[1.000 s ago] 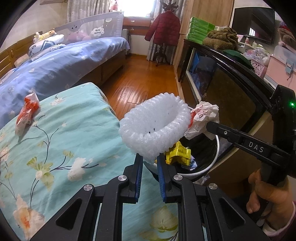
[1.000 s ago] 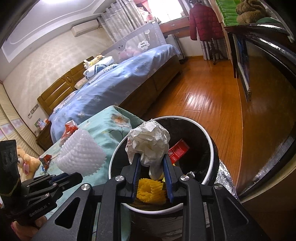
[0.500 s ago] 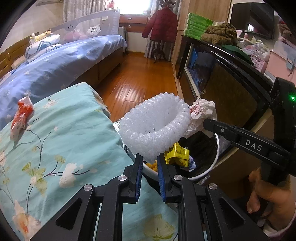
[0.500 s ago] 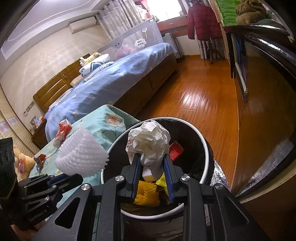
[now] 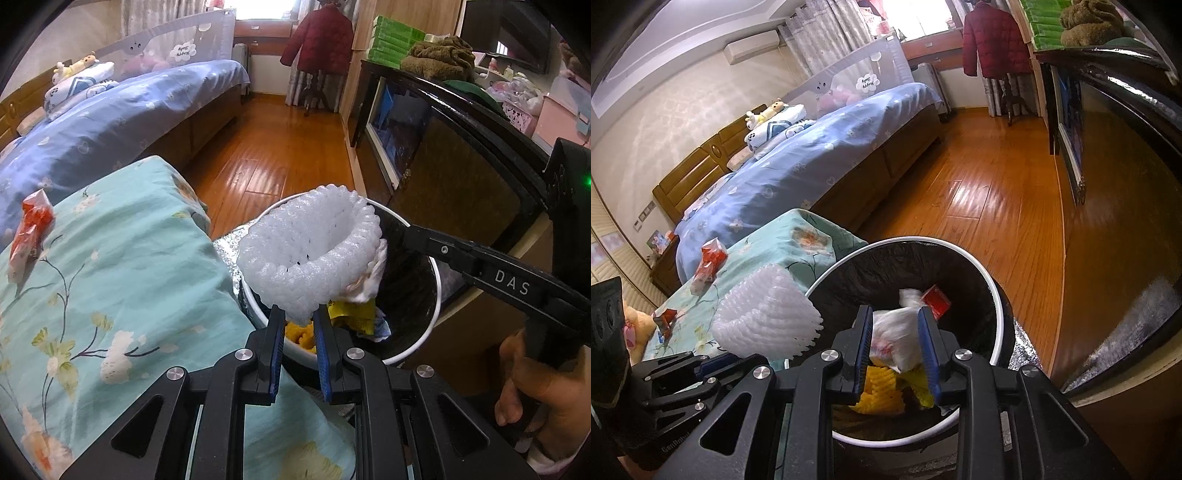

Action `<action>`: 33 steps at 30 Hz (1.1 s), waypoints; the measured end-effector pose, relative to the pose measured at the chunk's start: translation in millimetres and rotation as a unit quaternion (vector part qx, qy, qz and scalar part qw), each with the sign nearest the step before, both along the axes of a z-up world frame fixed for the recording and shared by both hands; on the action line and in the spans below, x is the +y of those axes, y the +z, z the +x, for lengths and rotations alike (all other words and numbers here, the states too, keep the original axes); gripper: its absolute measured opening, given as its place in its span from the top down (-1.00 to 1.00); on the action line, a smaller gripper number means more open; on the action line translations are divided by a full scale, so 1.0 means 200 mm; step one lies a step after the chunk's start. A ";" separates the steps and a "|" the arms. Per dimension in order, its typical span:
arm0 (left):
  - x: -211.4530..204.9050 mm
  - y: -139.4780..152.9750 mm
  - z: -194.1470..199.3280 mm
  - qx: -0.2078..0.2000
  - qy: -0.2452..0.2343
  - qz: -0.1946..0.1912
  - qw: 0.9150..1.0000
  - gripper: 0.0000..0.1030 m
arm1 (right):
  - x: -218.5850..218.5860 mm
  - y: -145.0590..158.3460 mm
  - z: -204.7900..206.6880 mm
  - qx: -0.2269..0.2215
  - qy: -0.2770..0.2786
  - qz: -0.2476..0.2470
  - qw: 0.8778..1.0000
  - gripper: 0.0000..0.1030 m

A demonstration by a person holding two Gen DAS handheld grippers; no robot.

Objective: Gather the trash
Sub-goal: 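Lower both tools into the bin and open them to drop the net and tissue, then move both open tools back over the remaining table trash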

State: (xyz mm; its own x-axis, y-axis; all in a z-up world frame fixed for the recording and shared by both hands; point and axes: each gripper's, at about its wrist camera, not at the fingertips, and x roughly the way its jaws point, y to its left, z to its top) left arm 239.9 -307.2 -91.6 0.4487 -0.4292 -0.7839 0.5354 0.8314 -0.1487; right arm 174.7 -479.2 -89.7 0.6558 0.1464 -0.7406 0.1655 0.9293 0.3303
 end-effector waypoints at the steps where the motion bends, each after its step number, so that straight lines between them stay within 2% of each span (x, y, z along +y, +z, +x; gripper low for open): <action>1: 0.00 0.00 0.00 0.004 -0.003 0.000 1.000 0.64 | 0.00 0.00 0.00 -0.001 -0.001 0.000 1.000 0.47; 4: 0.00 0.01 0.00 0.000 -0.001 0.001 1.000 0.41 | -0.01 0.01 -0.01 -0.004 -0.005 0.003 1.000 0.44; 5: 0.00 0.01 -0.01 -0.002 -0.001 0.000 1.000 0.38 | -0.01 0.02 -0.01 -0.006 -0.007 0.004 1.000 0.36; 6: 0.01 0.01 -0.02 -0.003 0.001 -0.001 1.000 0.33 | -0.01 0.03 -0.02 -0.008 -0.009 0.005 1.000 0.18; 9: 0.06 0.03 -0.04 -0.007 0.010 -0.008 1.000 0.12 | 0.01 0.07 -0.04 -0.018 -0.006 0.010 1.000 -0.09; 10: 0.08 0.04 -0.06 -0.010 0.014 -0.012 1.000 0.10 | 0.02 0.08 -0.04 -0.020 -0.005 0.011 1.000 -0.16; 12: 0.14 0.05 -0.08 -0.015 0.023 -0.019 0.999 0.07 | 0.06 0.11 -0.05 -0.028 0.002 0.011 1.000 -0.45; 15: 0.23 0.07 -0.13 -0.023 0.039 -0.028 0.999 -0.05 | 0.12 0.14 -0.07 -0.037 0.013 0.018 0.999 -0.67; 22: 0.52 0.07 -0.27 -0.036 0.097 -0.035 0.994 -0.21 | 0.32 0.15 -0.06 -0.038 0.047 0.038 0.997 -0.77; 33: 0.95 0.05 -0.47 -0.032 0.196 -0.039 0.979 -0.22 | 0.67 0.10 -0.01 -0.022 0.108 0.059 0.992 -0.83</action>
